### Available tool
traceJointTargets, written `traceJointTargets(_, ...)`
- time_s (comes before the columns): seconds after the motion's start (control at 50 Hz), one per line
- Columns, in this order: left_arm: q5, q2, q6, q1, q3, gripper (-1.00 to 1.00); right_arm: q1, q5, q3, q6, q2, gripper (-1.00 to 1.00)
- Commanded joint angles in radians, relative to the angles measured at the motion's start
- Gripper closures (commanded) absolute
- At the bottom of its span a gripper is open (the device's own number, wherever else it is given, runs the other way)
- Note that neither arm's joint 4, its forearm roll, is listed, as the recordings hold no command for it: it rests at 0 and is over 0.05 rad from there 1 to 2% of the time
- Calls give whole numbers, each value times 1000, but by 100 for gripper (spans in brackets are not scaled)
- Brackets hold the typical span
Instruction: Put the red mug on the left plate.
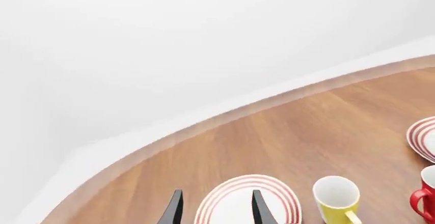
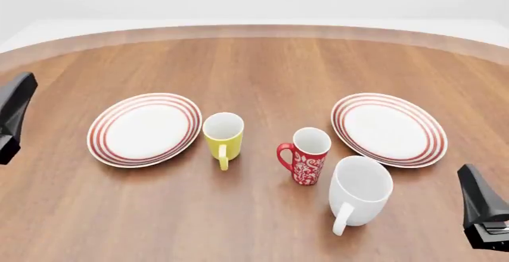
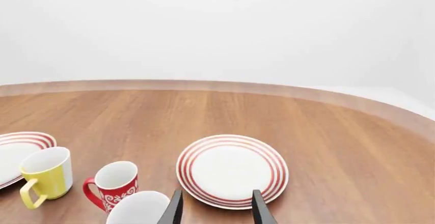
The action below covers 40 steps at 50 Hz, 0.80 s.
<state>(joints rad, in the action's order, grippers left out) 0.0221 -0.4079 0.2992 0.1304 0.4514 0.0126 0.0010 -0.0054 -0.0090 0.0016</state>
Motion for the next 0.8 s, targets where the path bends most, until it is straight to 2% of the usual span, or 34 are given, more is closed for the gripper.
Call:
traceJointTargets(0.02,-8,-113,56,30,129,-100,0,0,0,0,0,-100)
traceJointTargets(0.32,71,-194,107,64,300,-100,0,0,0,0,0,-100)
traceJointTargets(0.38,92,-231,162,100,320,-100,0,0,0,0,0,-100)
traceJointTargets(0.56,156,-334,204,113,467,-100,0,0,0,0,0,-100)
traceJointTargets(0.76,236,-348,233,106,575,-100,0,0,0,0,0,-100)
traceJointTargets(0.8,260,-341,269,120,599,-100,0,0,0,0,0,-100)
